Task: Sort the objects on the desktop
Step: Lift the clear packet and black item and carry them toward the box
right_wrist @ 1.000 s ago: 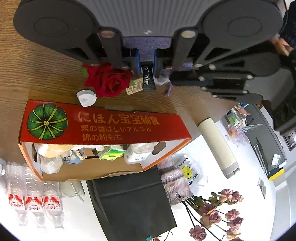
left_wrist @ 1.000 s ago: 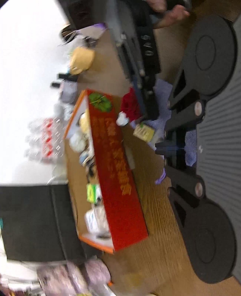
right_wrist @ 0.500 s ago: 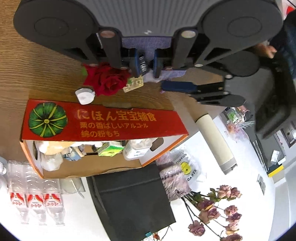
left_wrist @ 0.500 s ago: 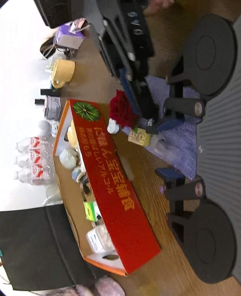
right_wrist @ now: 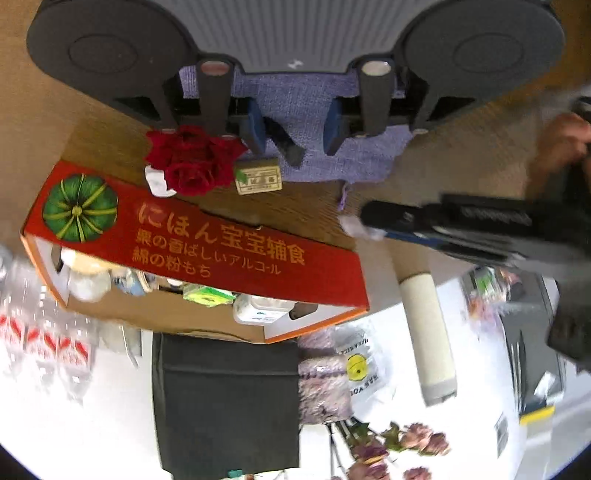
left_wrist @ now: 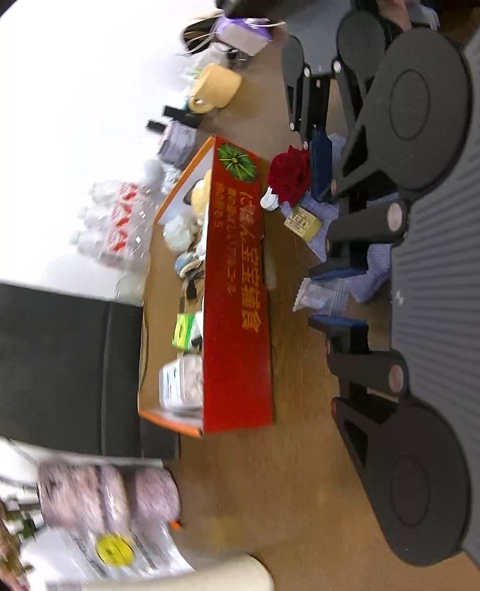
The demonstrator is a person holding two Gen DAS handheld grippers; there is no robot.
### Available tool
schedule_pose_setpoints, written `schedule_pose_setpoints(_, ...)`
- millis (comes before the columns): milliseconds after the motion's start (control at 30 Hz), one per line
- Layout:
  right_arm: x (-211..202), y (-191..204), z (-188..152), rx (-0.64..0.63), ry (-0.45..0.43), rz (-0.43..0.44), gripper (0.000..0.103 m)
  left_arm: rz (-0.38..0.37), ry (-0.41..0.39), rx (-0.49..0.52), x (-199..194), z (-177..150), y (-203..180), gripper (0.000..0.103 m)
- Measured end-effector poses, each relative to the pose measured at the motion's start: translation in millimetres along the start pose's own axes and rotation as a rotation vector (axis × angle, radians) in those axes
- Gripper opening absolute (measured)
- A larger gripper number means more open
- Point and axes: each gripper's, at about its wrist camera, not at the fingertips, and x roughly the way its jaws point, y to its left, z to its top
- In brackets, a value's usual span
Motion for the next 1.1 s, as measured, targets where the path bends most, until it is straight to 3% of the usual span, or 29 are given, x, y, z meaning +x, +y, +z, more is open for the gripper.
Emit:
schedule_pose_setpoints(100,0.9,-1.9,1.7,0.018,0.002,-0.008,0.028,0.000,-0.019,-0.036,-16.4,-10.4,3.7,0.021)
schedule_pose_setpoints(200,2.8,-8.8,5.1,0.077,0.015,-0.002,0.008,-0.017,-0.028,-0.062,-26.5,-17.0,5.5,0.021)
schedule_pose_setpoints(300,2.5,-15.2,6.4,0.138,0.020,0.014,0.005,0.008,-0.032,-0.052,-35.8,-23.9,2.7,0.021)
schedule_pose_setpoints(433,-10.2,-0.7,12.6,0.098,-0.016,-0.034,0.005,0.087,-0.099,-0.031,-59.7,-25.9,-7.1,0.021)
schedule_pose_setpoints(633,-72.5,45.4,13.1,0.119,-0.147,-0.066,0.006,0.175,-0.218,-0.013,-109.4,-38.5,-25.9,0.021)
schedule_pose_setpoints(767,-119.0,81.2,-1.2,0.124,-0.265,-0.154,0.006,0.270,-0.339,-0.049,-146.6,-56.4,-39.9,0.021)
schedule_pose_setpoints(900,-152.2,110.9,-24.9,0.130,-0.332,-0.220,0.006,0.284,-0.430,-0.040,-181.0,-77.6,-59.3,0.021)
schedule_pose_setpoints(1100,-190.4,142.3,-64.7,0.137,-0.438,-0.269,0.006,0.270,-0.485,-0.012,-209.9,-107.4,-83.8,0.021)
